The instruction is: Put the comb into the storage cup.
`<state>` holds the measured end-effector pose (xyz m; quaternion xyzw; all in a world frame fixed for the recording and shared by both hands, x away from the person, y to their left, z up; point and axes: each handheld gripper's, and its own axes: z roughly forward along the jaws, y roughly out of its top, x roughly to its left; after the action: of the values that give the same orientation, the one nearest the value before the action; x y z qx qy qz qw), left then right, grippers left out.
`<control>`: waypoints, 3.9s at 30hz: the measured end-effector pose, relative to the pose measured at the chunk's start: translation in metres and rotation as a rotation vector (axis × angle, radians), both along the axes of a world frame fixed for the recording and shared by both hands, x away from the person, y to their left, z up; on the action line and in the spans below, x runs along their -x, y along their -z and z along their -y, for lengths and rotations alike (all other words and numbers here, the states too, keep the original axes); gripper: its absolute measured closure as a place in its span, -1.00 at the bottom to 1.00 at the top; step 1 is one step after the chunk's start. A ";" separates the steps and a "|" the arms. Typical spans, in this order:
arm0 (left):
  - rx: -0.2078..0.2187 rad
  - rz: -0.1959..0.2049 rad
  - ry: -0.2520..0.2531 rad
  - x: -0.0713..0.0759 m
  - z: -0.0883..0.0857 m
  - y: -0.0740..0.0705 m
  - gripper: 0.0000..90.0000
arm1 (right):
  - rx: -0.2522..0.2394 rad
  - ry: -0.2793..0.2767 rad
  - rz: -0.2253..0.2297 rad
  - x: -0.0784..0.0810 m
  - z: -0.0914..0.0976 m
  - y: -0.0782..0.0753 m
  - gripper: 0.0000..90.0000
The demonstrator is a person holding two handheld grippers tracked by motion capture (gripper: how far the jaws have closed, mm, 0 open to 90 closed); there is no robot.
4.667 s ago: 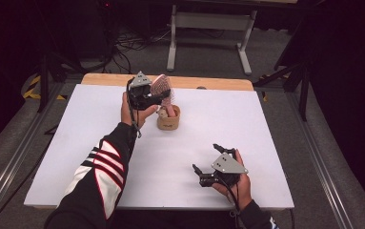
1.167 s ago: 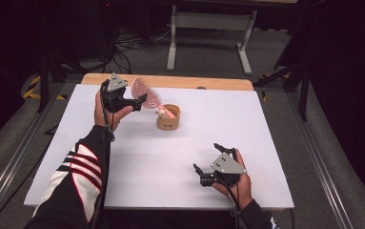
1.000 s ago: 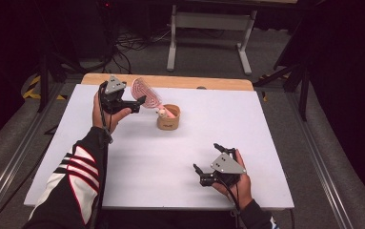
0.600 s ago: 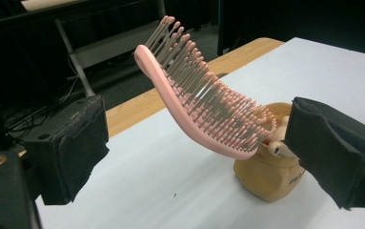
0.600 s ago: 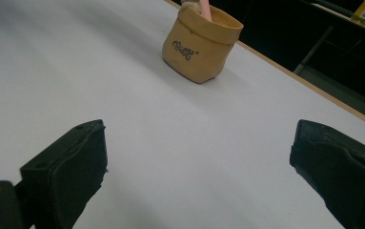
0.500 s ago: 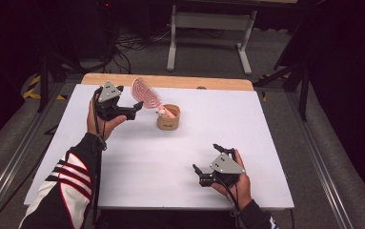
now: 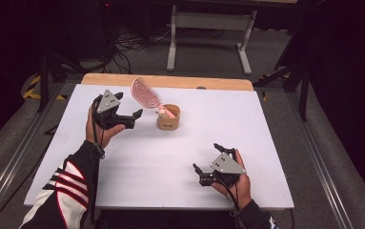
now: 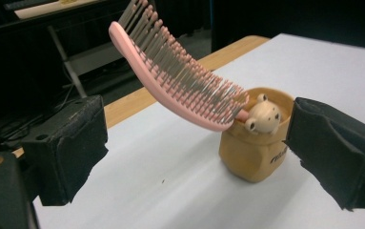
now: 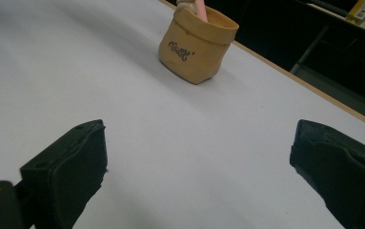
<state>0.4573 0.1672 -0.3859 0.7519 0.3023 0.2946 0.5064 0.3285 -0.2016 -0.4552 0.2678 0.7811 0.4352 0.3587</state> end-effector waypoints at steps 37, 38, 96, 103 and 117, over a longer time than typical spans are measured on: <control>-0.021 0.045 0.065 0.029 0.011 0.029 -0.84 | -0.003 0.017 0.005 -0.002 0.003 -0.001 -0.88; -0.021 0.046 0.068 0.030 0.012 0.030 -0.84 | -0.004 0.018 0.006 -0.002 0.003 -0.001 -0.88; -0.086 0.077 0.248 0.090 0.024 0.031 -0.85 | -0.030 0.024 0.095 0.009 0.005 -0.013 -0.89; -0.092 0.087 0.249 0.095 0.019 0.031 -0.85 | -0.028 0.025 0.099 0.009 0.005 -0.013 -0.89; -0.087 0.085 0.234 0.102 0.001 0.033 -0.84 | -0.012 0.035 0.102 0.010 0.004 -0.014 -0.89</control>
<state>0.3548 0.1660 -0.4185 0.7902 0.1777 0.2778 0.5166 0.3188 -0.2059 -0.4417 0.2611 0.7542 0.4468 0.4041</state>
